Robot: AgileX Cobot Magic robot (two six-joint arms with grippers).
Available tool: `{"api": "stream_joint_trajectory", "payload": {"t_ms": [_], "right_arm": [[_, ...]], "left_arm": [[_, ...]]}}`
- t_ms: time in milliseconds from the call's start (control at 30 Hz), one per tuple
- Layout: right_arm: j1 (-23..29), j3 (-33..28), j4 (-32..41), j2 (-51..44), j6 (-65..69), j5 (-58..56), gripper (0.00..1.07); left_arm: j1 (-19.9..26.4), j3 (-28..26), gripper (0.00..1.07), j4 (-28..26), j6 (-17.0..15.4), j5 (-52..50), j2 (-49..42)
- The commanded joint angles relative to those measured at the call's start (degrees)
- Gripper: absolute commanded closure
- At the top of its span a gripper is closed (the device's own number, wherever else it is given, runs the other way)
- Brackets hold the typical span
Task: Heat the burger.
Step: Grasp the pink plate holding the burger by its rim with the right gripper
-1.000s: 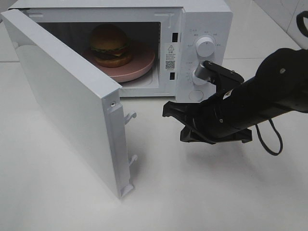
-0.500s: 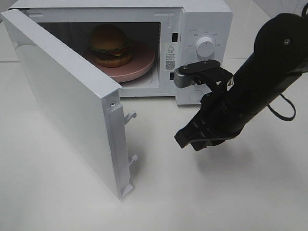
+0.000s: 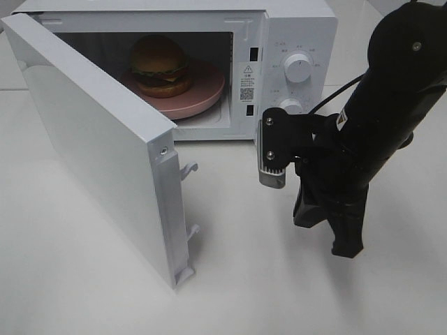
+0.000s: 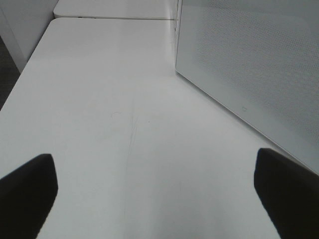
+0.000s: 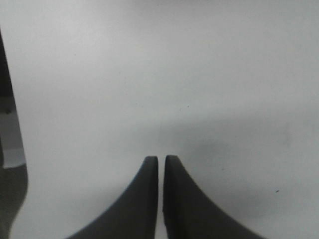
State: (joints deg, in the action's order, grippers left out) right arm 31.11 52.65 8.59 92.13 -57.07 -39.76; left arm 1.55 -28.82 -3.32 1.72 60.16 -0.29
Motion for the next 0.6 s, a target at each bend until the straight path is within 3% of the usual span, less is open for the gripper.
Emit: {"api": "stream_joint_trajectory", "payload": {"t_ms": [33, 333, 400, 467, 500, 567, 600], "right_arm": [[-0.23, 0.40, -0.92, -0.34, -11.86, 0.97, 0.99], [-0.23, 0.40, -2.06, -0.34, -25.55, 5.27, 0.86], [-0.17, 0.40, -3.32, -0.34, -26.53, 6.59, 0.80], [-0.06, 0.40, -5.61, -0.34, -26.59, 9.28, 0.66], [-0.06, 0.40, -5.61, -0.34, -26.59, 9.28, 0.66], [-0.06, 0.40, -6.76, -0.34, -26.53, 12.55, 0.49], [-0.06, 0.40, -6.76, -0.34, -26.53, 12.55, 0.49]], "left_arm": [[0.11, 0.17, 0.06, -0.23, -0.46, -0.74, -1.09], [0.11, 0.17, 0.06, -0.23, -0.46, -0.74, -1.09], [0.11, 0.17, 0.06, -0.23, -0.46, -0.74, -1.09], [0.11, 0.17, 0.06, -0.23, -0.46, -0.74, -1.09], [0.11, 0.17, 0.06, -0.23, -0.46, -0.74, -1.09], [0.11, 0.17, 0.06, -0.23, -0.46, -0.74, -1.09], [0.11, 0.17, 0.06, -0.23, -0.46, -0.74, -1.09]]}}
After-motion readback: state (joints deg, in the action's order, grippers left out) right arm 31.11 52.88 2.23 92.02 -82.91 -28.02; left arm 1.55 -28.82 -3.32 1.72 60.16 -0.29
